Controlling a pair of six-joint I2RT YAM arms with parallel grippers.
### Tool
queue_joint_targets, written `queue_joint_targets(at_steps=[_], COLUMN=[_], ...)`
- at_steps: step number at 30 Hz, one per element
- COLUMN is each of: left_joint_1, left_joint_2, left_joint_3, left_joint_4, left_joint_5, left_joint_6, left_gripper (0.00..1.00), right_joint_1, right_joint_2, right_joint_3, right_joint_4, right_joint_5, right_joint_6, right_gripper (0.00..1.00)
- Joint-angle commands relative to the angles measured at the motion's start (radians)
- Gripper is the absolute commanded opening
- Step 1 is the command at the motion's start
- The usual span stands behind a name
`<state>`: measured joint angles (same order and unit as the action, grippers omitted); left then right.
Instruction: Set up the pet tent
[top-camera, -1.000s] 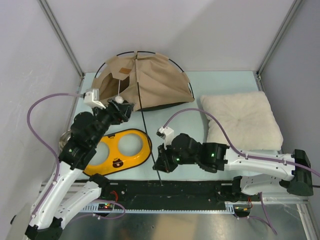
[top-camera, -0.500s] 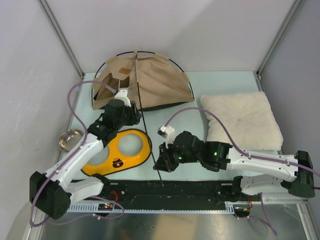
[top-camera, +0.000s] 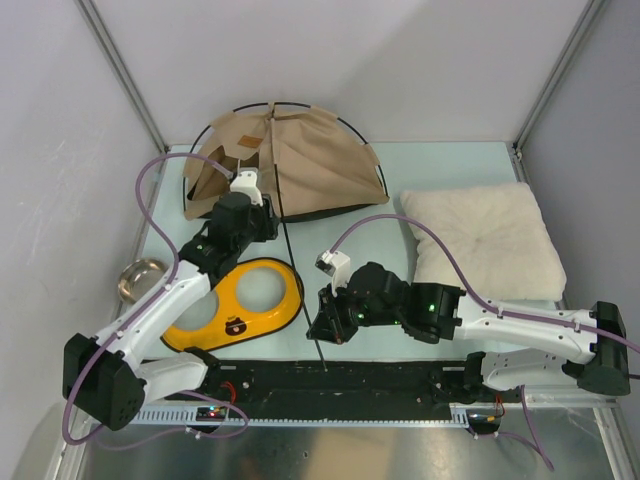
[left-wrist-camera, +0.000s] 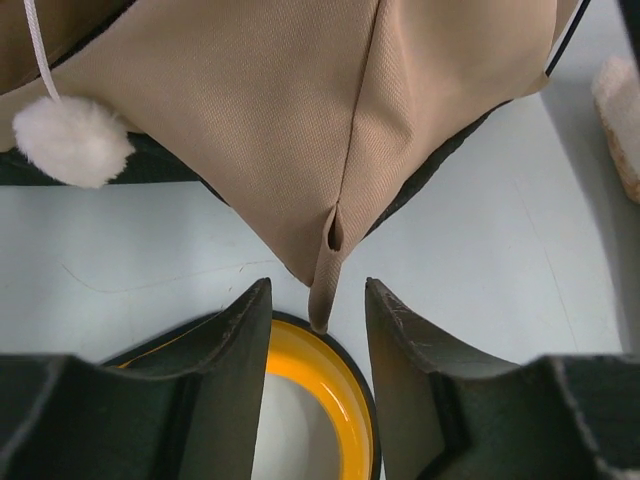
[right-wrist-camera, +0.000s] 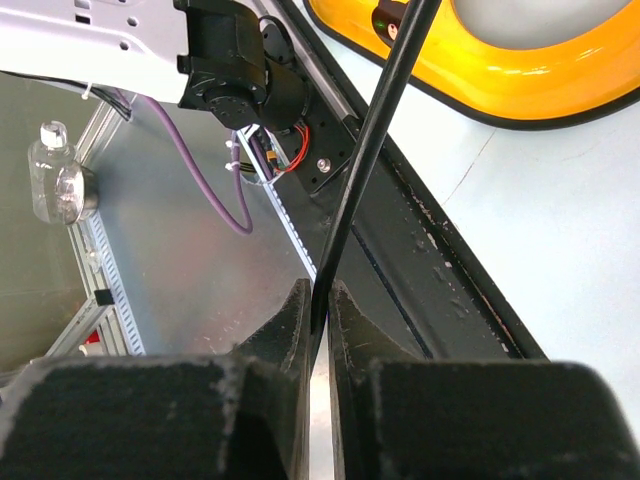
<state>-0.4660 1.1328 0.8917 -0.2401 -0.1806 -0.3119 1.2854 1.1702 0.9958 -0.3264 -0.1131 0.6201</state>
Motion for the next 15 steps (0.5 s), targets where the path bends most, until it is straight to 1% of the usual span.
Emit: queue_joint_targets(at_steps=[1,10,15], left_joint_1=[0.006,0.005,0.006], left_joint_2=[0.010,0.043,0.040], left_joint_3=[0.022,0.019,0.009], left_joint_4=[0.084,0.125,0.134], left_joint_5=[-0.028,-0.022,-0.027], left_joint_6=[0.021,-0.010,-0.016], left_gripper=[0.45,0.36,0.28], right_joint_1=[0.002,0.004,0.006], right_joint_2=[-0.036,-0.032,-0.033], right_joint_3=[0.006,0.005,0.006], right_joint_4=[0.041,0.038,0.038], right_joint_5=[0.006,0.010,0.012], right_joint_6=[-0.033,-0.030,-0.028], right_gripper=[0.00,0.00,0.00])
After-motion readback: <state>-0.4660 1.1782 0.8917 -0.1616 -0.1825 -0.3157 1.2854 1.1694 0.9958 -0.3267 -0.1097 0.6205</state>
